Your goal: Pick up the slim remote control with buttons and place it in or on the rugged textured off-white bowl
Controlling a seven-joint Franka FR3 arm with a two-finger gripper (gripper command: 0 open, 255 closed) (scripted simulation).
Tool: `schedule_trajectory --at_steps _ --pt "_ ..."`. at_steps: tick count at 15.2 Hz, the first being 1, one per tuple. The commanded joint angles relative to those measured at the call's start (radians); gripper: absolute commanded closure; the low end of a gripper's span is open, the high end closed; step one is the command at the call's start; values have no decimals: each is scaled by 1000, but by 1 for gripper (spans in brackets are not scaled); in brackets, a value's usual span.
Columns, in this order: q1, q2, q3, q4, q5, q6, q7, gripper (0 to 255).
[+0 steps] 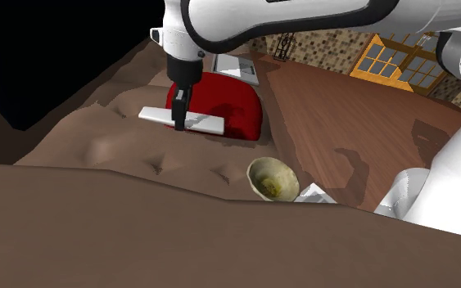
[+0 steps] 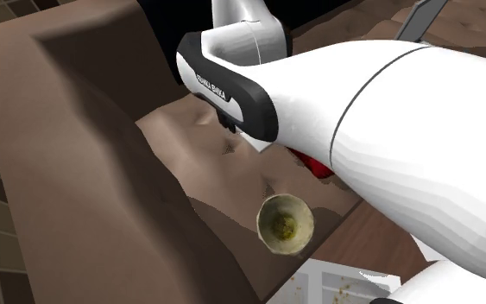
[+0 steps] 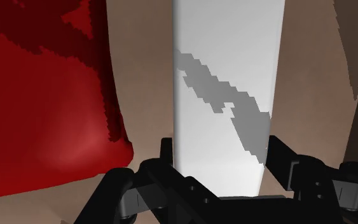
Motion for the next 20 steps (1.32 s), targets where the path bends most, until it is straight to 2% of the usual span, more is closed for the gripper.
schedule_trajectory --at_steps 1,8,14,20 --pt "0 -5 0 21 1 -25 -2 255" --pt "0 -12 1 92 4 -104 -6 255" --pt "-15 -266 -8 -209 57 -50 -42 255" --pt "-8 -513 -29 -454 98 -48 -78 255"
